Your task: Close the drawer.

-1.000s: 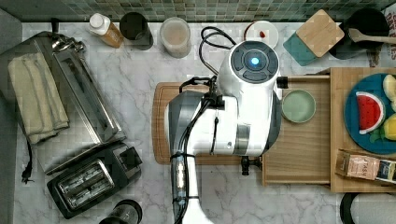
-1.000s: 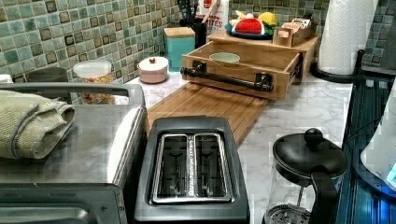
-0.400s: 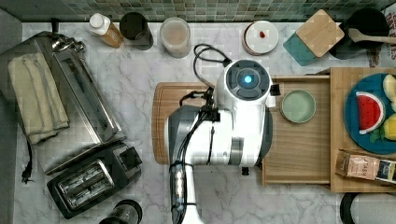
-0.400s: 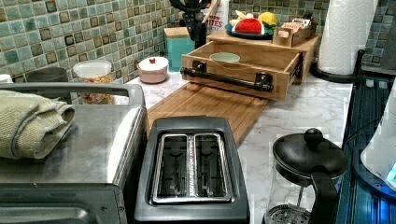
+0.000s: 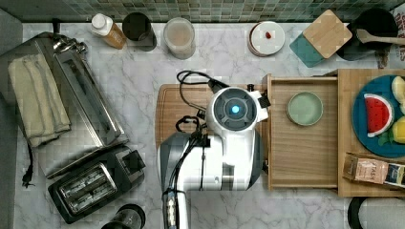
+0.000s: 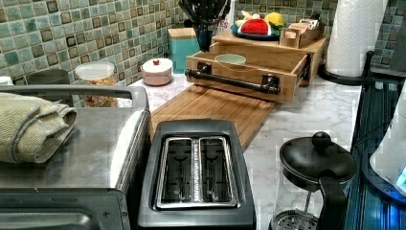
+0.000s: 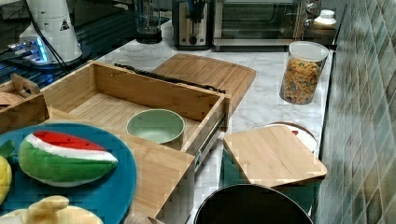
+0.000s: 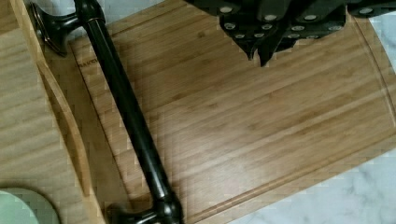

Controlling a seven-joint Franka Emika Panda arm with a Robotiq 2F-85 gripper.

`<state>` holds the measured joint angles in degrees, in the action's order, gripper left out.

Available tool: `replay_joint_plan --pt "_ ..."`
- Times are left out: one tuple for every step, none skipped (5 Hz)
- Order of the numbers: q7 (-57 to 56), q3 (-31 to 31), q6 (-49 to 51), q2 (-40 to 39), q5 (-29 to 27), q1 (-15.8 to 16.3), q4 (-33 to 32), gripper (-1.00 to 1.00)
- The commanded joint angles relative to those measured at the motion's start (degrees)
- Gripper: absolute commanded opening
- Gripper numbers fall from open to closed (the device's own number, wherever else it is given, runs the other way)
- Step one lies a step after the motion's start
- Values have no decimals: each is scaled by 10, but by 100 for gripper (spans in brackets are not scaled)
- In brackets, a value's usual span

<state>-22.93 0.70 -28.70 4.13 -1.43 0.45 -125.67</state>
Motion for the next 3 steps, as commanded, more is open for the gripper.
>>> replay_joint_plan --pt "-28 -47 -70 -10 102 41 -40 -100" --pt "-29 -55 -128 -18 137 37 -73 -100" --pt "-30 -50 -144 -50 153 35 -72 -100"
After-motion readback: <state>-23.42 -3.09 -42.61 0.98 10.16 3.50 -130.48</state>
